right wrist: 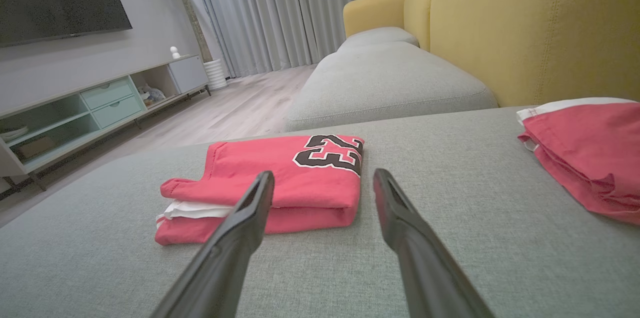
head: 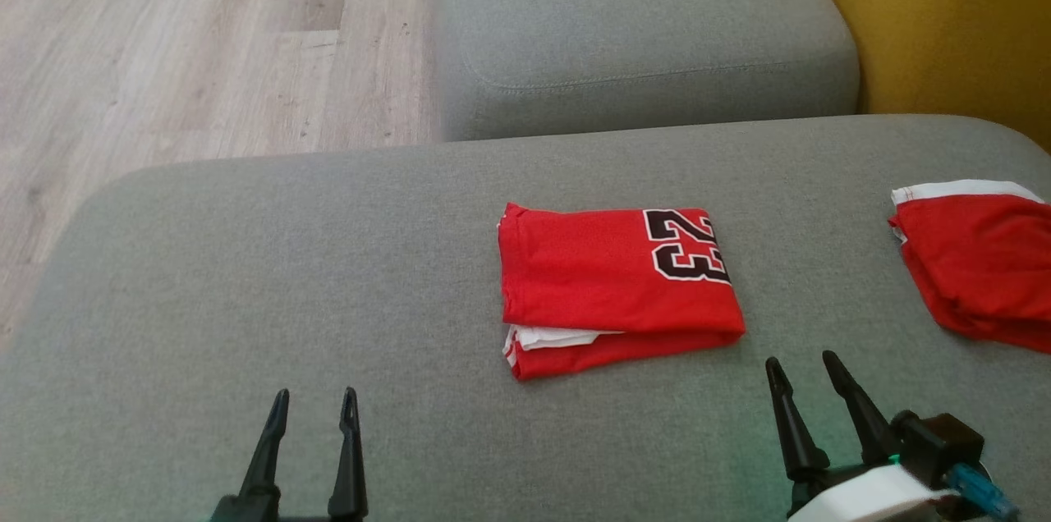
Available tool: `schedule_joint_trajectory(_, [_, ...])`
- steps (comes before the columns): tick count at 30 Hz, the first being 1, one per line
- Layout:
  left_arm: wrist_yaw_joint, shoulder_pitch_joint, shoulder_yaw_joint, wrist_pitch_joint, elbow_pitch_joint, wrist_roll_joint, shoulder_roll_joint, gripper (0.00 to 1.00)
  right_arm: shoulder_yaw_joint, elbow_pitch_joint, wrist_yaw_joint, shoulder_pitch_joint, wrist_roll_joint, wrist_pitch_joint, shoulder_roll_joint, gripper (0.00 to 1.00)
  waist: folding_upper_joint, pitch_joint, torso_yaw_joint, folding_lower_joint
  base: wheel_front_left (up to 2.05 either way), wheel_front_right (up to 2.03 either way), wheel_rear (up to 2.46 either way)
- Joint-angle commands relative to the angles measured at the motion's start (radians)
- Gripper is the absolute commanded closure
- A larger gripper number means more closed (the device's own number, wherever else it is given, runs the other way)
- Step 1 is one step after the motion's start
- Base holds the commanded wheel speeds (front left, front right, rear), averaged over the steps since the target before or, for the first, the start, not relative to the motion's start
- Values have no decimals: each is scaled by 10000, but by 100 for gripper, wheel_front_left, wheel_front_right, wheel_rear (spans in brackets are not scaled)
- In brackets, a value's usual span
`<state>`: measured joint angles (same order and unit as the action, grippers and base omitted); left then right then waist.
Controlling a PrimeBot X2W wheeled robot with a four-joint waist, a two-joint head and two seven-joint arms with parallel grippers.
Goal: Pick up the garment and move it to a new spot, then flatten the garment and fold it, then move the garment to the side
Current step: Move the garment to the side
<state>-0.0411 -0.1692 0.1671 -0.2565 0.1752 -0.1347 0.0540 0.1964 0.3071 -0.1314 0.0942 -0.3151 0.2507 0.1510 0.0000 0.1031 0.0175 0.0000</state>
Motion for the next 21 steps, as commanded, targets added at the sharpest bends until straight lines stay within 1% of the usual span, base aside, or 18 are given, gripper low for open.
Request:
schedule_joint_trajectory(1, [-33, 271, -250, -53, -293, -85, -37, 0, 216, -256, 7, -442, 101, 110, 69, 0, 0, -12, -31, 0, 0, 0, 0])
schedule_joint_trajectory(7, [-32, 239, -211, -53, -294, -91, -37, 0, 42, 189, 7, -496, -134, 110, -113, 0, 0, -60, -106, 0, 0, 0, 0])
schedule_joint_trajectory(10, [-40, 261, -192, -53, -375, -53, -37, 0, 74, 832, 7, -823, -296, 110, -203, 0, 0, -187, -159, 0, 0, 0, 0])
schedule_joint_trajectory(17, [-45, 468, 47, -53, -576, -13, -37, 0, 155, 2488, 7, -2662, -628, -33, -276, 0, 0, -772, -152, 0, 0, 0, 0])
schedule_joint_trajectory(21, [-59, 708, 293, -53, -738, -52, -37, 0, 30, 3442, 7, -4000, -869, -712, -230, 0, 0, -1306, 17, 0, 0, 0, 0])
